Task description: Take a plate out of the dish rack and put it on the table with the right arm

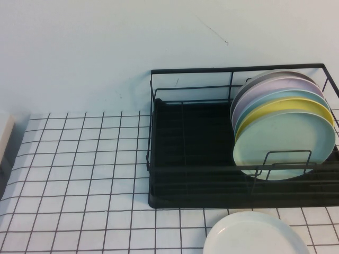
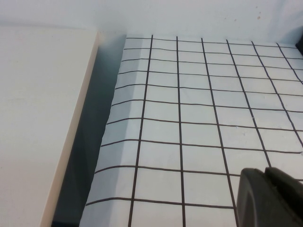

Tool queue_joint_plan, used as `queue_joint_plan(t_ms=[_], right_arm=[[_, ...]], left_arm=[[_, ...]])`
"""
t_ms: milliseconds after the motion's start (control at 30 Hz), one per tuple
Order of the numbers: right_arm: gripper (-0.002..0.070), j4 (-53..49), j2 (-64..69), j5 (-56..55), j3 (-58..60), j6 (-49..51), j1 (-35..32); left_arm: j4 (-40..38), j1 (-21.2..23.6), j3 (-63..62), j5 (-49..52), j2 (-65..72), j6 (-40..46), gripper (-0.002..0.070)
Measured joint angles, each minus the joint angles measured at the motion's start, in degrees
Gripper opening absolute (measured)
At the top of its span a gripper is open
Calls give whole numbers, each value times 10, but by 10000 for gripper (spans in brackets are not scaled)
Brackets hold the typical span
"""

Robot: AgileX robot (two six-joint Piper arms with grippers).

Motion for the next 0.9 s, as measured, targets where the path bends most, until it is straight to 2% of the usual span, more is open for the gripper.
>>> queue_joint_plan(t_ms=[100, 300, 467, 633, 733, 900], right_arm=[[-2, 40, 0, -10, 0, -12, 0], [-2, 43, 0, -9, 0, -136, 0], [-2, 82, 2, 19, 0, -176, 0], [2, 94, 72, 68, -67, -266, 0], [57, 96, 164, 97, -158, -377, 0], [260, 97, 348, 155, -327, -543, 0]], left_arm=[[0, 0, 0, 0, 0, 0, -2], [0, 0, 0, 0, 0, 0, -2], [0, 0, 0, 0, 0, 0, -2], [0, 0, 0, 0, 0, 0, -2], [0, 0, 0, 0, 0, 0, -3], [0, 0, 0, 0, 0, 0, -2]])
